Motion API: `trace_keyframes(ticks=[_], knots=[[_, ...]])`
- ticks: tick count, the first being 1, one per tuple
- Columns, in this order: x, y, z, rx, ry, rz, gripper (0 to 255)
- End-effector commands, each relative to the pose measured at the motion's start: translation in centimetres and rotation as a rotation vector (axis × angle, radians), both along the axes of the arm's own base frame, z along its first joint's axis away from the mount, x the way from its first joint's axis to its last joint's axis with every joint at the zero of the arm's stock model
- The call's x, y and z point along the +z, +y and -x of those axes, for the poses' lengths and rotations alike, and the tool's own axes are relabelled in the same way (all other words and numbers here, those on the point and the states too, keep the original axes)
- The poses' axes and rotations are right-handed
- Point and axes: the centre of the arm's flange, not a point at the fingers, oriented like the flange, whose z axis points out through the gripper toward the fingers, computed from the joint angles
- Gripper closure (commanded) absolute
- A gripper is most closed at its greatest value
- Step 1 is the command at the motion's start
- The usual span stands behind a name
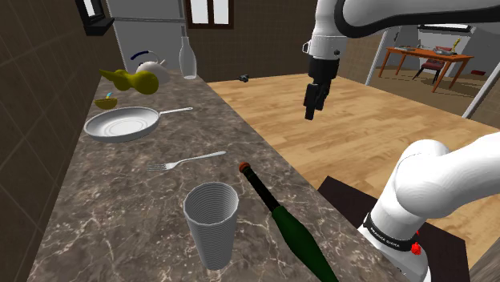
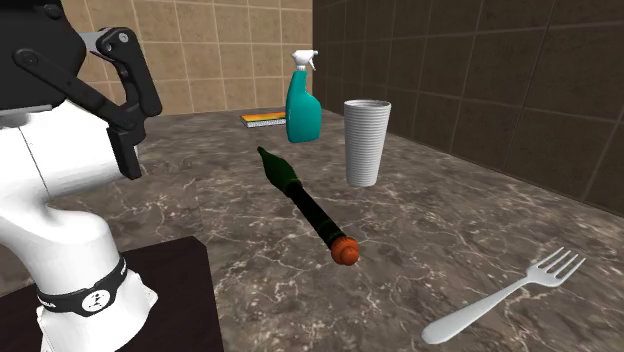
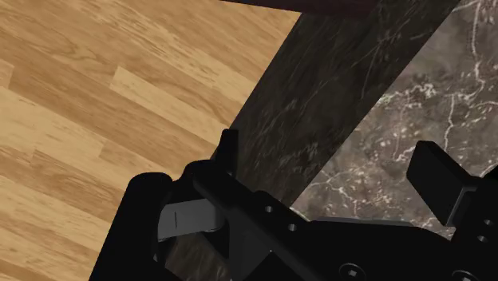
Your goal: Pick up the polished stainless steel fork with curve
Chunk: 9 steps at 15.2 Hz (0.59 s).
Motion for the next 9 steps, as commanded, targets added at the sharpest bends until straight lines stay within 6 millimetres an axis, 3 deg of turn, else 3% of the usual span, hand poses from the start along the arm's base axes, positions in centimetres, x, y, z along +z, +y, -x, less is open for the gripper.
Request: trace_keyframes(ticks=[1,9], knots=[[0.0,0.0,0.0,0.0,0.0,0.0,0],[-2.5,5.6,-8.3,0.194,-0.018,-0.008,0]])
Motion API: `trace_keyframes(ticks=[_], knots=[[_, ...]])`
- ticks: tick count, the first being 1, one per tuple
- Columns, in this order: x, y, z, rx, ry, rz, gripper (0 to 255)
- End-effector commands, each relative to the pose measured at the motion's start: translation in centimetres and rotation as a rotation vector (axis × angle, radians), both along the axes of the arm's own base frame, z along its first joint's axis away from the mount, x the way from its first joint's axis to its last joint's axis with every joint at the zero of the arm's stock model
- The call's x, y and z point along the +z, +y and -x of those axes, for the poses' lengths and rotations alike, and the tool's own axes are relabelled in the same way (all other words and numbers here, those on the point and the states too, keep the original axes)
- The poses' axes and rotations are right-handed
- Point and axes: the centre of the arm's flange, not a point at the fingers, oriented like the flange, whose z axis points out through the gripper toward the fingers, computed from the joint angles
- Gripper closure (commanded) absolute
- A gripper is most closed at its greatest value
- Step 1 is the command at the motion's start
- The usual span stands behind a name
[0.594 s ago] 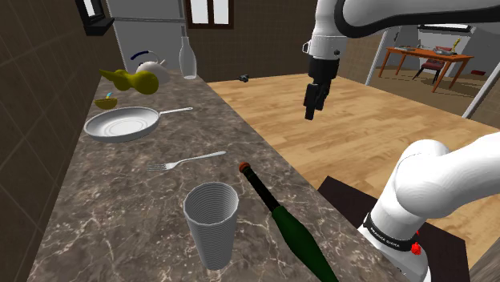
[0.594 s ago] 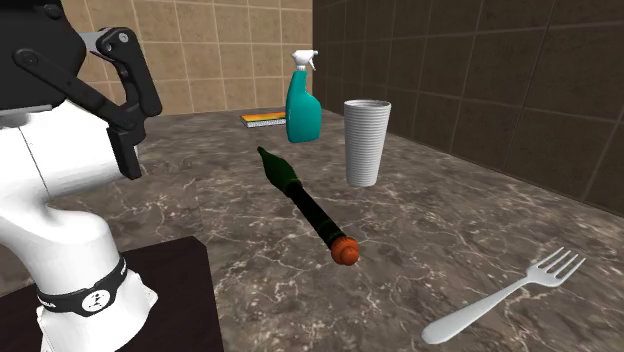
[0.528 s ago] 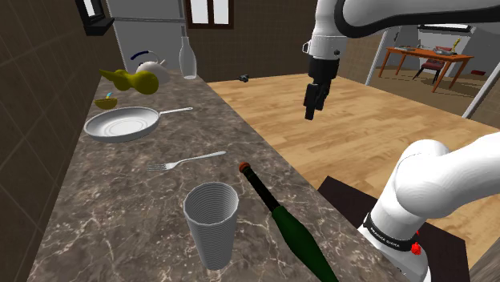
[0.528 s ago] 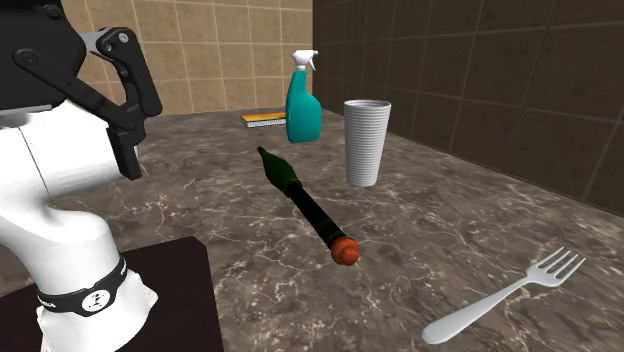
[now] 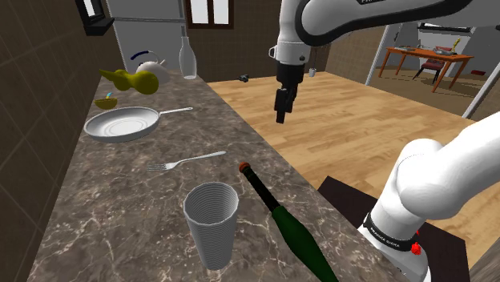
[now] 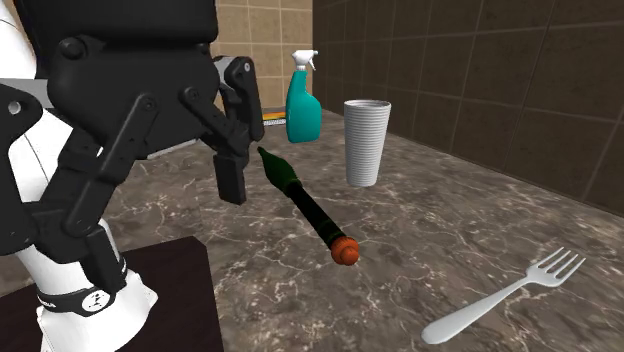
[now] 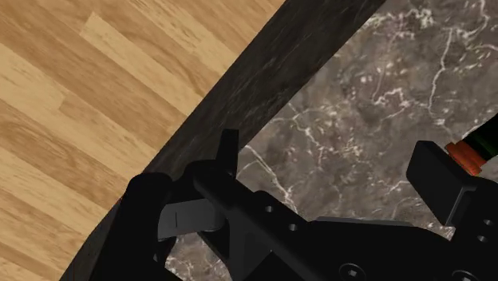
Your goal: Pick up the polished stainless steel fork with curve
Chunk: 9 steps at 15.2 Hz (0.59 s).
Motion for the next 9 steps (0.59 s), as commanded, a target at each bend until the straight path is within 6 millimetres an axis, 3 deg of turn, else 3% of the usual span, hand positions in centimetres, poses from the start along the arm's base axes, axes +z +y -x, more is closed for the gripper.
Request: trace_keyframes(ticks=[1,9], knots=[[-1.0,1.5,-2.1,0.05,-0.005,-0.003,0],[-3.4,8.9,-9.0,0.244,-0.023,-0.011,0]])
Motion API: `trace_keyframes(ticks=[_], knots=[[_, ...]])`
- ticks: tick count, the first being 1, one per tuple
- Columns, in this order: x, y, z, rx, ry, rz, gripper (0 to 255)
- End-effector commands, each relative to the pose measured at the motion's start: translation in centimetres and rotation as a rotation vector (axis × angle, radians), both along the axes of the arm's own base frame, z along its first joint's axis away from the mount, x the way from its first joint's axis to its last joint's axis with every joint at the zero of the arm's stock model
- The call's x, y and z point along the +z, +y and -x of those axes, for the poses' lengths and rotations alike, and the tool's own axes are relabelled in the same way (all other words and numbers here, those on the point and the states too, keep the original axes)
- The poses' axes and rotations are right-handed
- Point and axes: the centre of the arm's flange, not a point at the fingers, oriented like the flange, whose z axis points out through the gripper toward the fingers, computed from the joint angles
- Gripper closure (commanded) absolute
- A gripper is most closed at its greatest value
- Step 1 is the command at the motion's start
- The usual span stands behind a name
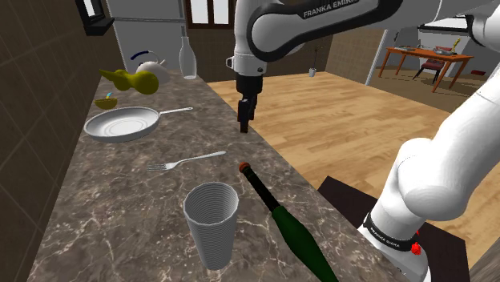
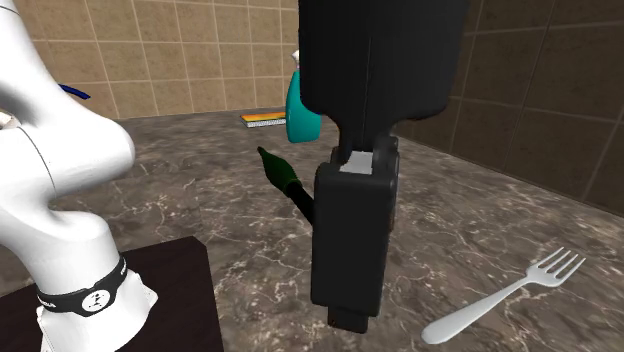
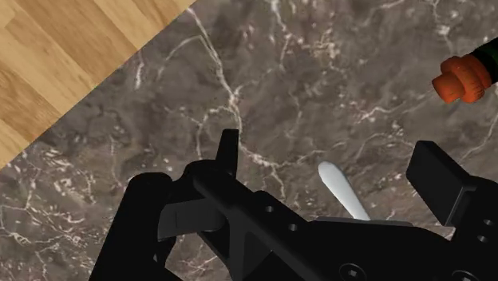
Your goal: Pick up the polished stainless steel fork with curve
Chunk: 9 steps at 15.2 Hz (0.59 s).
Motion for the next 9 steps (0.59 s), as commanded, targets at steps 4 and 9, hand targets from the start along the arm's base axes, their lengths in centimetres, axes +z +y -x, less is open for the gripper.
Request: trace_keyframes(ticks=[4,9], knots=[[-1.4,5.1,-3.8,0.122,-0.011,-0.006,0],[-2.7,10.7,-6.9,0.243,-0.023,-0.011,0]])
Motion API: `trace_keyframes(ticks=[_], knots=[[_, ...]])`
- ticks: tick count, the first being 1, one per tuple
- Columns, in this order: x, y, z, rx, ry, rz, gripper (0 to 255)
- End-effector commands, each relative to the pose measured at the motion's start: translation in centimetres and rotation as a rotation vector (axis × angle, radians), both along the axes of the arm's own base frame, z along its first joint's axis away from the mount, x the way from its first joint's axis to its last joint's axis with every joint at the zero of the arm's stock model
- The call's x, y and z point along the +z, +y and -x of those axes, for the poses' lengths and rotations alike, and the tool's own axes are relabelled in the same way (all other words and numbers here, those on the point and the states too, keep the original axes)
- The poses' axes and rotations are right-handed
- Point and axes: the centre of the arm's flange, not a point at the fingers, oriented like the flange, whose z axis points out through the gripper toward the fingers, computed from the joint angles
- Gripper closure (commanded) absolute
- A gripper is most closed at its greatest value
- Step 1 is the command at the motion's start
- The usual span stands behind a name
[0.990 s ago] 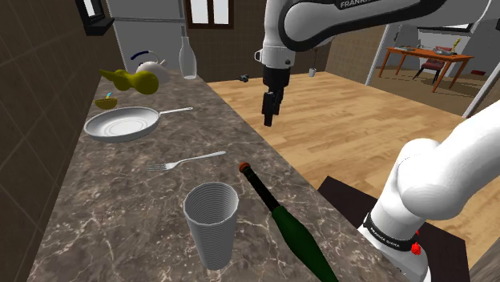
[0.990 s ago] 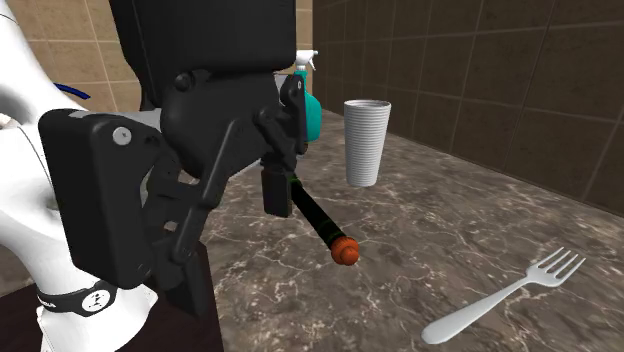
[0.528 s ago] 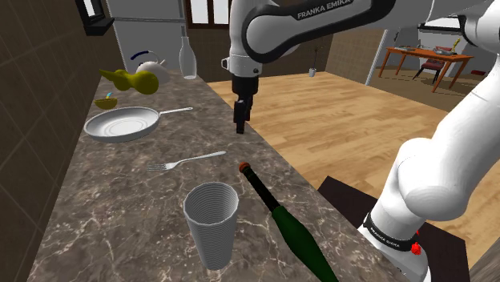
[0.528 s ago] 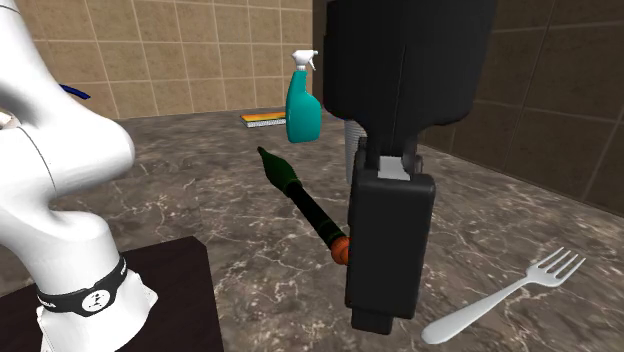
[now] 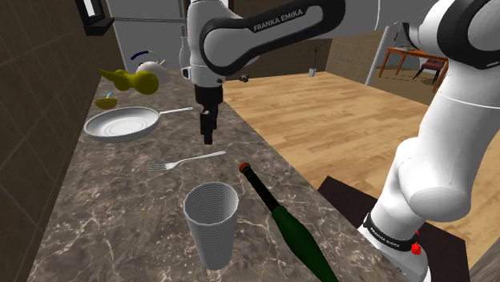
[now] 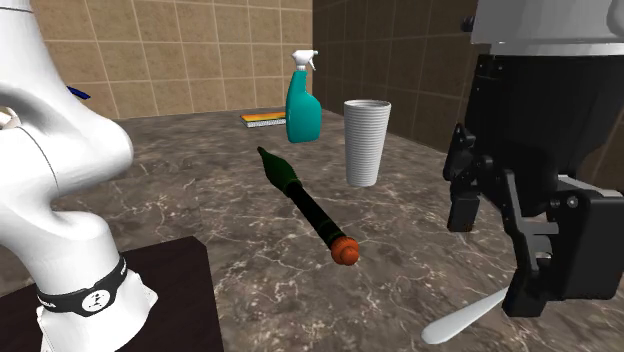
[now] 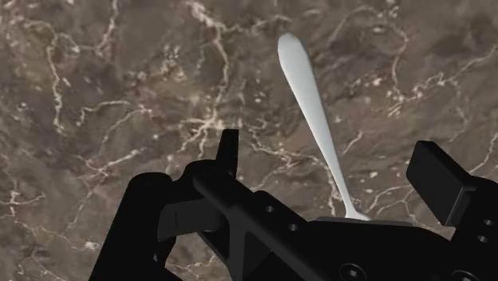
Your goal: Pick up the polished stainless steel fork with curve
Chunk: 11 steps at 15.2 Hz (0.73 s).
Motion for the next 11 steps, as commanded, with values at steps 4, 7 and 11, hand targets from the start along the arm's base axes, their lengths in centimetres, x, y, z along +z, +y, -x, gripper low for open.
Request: trace_keyframes(ticks=[4,7,11], knots=[[-1.3,5.8,-2.5,0.122,-0.011,-0.006,0],[-2.0,9.5,-3.7,0.195,-0.018,-0.009,0],[-3.4,11.3,-4.2,0.231,-0.021,-0.011,0]])
